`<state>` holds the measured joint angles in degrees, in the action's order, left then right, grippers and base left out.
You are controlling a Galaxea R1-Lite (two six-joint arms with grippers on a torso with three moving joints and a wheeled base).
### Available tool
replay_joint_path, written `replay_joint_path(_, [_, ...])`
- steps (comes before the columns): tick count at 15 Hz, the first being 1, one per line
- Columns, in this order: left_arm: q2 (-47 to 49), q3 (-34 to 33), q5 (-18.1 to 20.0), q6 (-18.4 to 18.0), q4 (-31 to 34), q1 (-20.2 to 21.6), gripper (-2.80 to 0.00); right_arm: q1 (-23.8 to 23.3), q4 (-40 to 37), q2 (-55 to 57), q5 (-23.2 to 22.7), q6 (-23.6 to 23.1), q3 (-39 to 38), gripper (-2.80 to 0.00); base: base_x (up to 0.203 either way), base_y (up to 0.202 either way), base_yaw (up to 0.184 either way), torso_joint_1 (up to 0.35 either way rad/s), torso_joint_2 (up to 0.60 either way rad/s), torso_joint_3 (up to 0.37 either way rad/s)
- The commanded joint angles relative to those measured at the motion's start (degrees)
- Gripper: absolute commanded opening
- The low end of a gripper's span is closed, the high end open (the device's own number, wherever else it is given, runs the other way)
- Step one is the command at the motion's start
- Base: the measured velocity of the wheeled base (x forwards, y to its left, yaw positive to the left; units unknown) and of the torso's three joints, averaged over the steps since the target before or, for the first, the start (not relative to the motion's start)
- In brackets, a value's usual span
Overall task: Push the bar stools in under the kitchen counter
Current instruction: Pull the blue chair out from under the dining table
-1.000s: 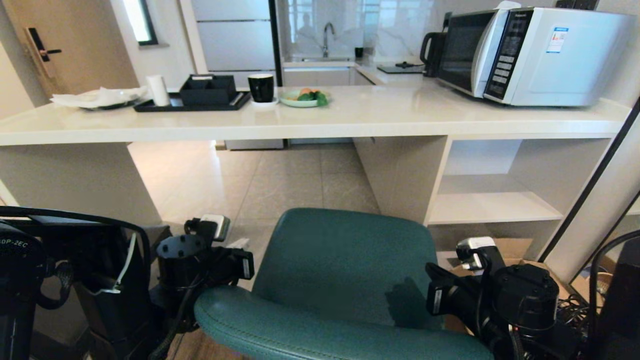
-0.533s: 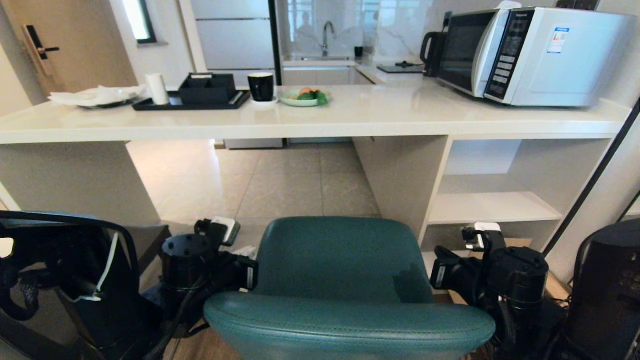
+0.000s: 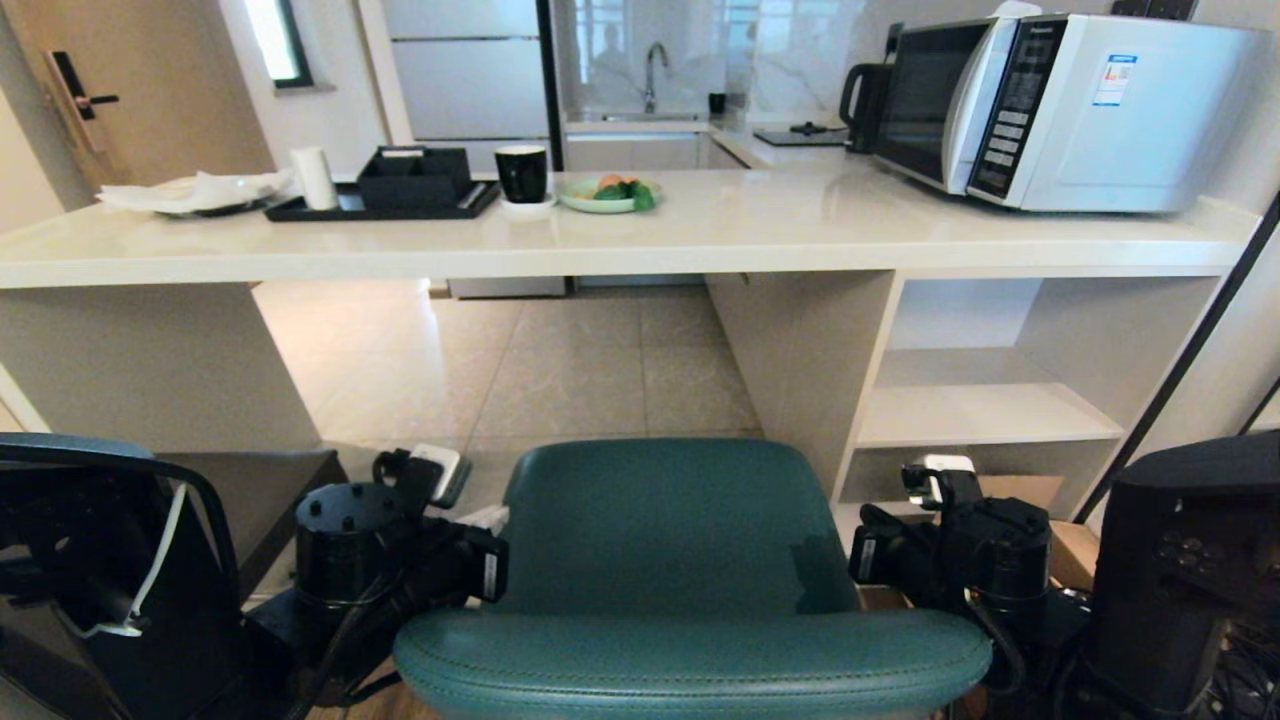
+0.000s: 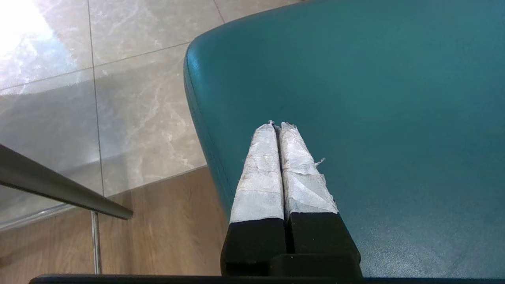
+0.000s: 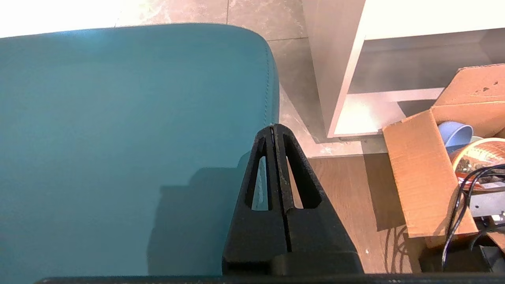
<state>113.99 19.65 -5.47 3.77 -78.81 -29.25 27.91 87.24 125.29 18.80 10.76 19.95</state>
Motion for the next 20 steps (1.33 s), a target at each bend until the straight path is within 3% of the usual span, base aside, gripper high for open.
replay_joint_path(1, [0.0, 0.6, -0.3, 0.1, -0.9, 0.8, -2.8, 1.8, 0.4, 1.0, 0.3, 0.0, -1.3, -2.8, 0.0, 0.0, 0.0, 0.0, 0.0, 0.0])
replay_joint_path(8, [3.9, 3.9, -0.5, 0.2, -1.0, 2.4, -2.8, 7.9, 0.4, -3.1, 2.3, -0.1, -6.1, -2.8, 0.0, 0.0, 0.0, 0.0, 0.0, 0.0])
replay_joint_path(20, [-3.6, -4.8, 0.0, 0.3, -0.9, -0.4, -2.8, 2.9, 0.4, 3.9, 1.9, 0.0, 0.5, -2.8, 0.0, 0.0, 0.0, 0.0, 0.0, 0.0])
